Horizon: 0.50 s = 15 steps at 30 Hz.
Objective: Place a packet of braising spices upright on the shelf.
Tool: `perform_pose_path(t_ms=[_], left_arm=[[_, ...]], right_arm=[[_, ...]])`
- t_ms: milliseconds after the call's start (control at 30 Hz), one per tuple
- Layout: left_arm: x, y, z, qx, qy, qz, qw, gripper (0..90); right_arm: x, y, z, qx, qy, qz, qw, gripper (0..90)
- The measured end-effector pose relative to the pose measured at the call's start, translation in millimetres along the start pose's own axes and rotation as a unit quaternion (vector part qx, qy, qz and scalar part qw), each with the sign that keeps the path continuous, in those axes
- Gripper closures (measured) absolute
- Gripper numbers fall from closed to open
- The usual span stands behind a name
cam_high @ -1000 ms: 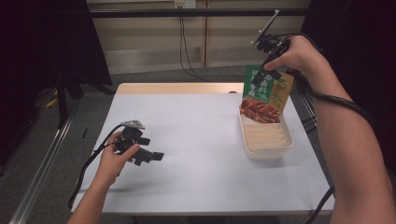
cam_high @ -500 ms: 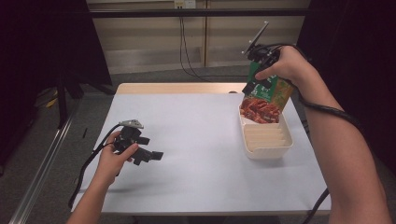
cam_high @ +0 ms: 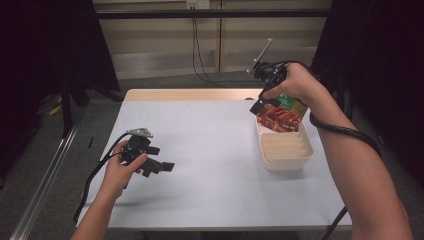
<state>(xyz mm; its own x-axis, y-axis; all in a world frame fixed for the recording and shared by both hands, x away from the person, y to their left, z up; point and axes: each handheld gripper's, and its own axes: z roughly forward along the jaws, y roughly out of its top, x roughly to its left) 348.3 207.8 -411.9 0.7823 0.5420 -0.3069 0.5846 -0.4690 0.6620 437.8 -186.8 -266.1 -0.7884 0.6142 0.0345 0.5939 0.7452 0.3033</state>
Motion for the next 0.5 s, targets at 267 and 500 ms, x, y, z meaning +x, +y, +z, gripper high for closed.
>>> perform_pose_path(t_ms=[267,500], left_arm=[[0.0,0.0,0.0,0.001,0.0,0.002,1.0,4.3],[1.2,0.7,0.3,0.0,0.001,0.001,1.0,4.3]], right_arm=[[15.0,-3.1,16.7,0.005,0.011,-0.013,0.9998,17.7],[23.7,-7.8,34.9,0.012,0.016,-0.025,0.9995,16.2]])
